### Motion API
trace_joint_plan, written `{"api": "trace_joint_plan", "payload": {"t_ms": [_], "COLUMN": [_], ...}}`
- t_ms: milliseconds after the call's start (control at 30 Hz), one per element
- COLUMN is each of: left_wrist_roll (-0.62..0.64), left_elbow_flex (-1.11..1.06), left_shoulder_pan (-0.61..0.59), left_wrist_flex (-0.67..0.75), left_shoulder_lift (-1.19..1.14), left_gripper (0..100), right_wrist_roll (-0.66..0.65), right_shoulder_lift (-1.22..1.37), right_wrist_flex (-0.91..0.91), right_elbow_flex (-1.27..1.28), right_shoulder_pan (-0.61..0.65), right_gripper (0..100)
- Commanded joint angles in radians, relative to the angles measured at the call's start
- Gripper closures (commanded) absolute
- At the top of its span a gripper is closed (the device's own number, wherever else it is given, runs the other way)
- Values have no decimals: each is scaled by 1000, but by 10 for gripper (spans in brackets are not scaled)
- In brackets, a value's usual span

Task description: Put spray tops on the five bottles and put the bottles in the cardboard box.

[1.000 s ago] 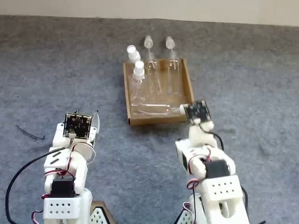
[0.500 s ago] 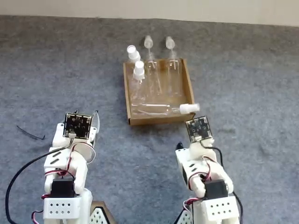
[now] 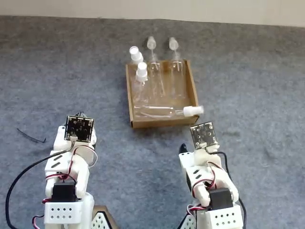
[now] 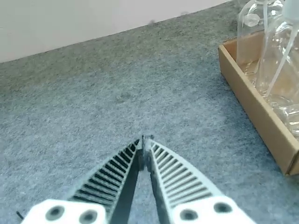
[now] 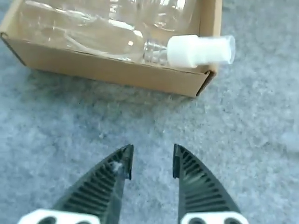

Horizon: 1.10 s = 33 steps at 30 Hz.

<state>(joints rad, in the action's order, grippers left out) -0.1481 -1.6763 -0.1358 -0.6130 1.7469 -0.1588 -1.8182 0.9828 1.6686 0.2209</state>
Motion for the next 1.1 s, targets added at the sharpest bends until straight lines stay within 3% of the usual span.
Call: {"api": "trace_joint_plan", "payload": {"t_ms": [0, 667, 833, 1067], "left_wrist_roll": [-6, -6, -6, -8], "left_elbow_flex": [-22, -22, -22, -22], "left_shoulder_pan": [-4, -4, -4, 28], "left_wrist_flex": [29, 28, 28, 28], "left_shoulder_lift": [7, 7, 7, 2], "left_gripper": [982, 982, 982, 982], "right_wrist_roll": [-9, -9, -11, -11], "right_shoulder_lift": [-18, -8, -7, 47], "right_wrist_flex": [4, 13, 12, -16], "right_elbow_flex": [25, 18, -97, -213], "right_shoulder_pan": [-5, -10, -84, -90], "right_gripper": [911, 910, 910, 910]}}
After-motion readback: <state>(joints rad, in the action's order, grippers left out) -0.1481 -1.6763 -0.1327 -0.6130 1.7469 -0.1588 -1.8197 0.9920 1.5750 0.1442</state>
